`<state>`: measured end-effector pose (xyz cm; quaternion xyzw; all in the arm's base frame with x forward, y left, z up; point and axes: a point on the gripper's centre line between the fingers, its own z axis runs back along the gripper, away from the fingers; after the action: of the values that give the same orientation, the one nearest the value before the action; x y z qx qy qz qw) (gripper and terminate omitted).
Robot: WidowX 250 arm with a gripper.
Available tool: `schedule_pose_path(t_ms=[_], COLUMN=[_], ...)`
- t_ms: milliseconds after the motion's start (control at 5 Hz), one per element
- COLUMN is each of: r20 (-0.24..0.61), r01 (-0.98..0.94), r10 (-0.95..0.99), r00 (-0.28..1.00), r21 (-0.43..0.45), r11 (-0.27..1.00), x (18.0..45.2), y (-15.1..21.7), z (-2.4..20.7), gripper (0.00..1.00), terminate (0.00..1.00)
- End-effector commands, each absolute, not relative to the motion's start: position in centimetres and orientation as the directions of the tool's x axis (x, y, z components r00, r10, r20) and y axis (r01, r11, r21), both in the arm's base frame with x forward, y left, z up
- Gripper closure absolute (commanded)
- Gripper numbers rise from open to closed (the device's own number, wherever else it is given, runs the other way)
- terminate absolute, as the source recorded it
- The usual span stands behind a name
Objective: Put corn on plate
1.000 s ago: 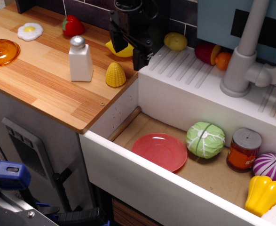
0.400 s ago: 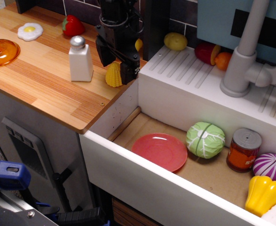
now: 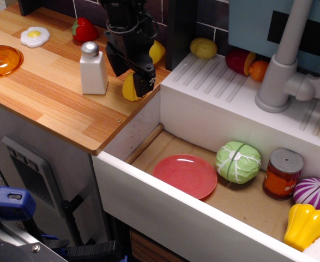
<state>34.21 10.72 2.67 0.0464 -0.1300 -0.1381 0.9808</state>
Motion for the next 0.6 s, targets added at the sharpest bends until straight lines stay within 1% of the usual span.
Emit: schedule_pose_path(t_ms=[0,200,400], r20=[0.277,0.292,0.296], r01=[0.261,0.250,0.209], r10=[-0.290,-0.277,-0.239], r00=[0.916,0.915,0.925], r21=[0.136,0.127,0.130], r11=[0.956,0.960,0.969], x=[34.2,34.3,34.5], y=[11.2,11.0,9.5], z=[2.8,2.0,2.0], gripper=[0.00,0.00,1.00], terminate=[0.00,0.00,0.00])
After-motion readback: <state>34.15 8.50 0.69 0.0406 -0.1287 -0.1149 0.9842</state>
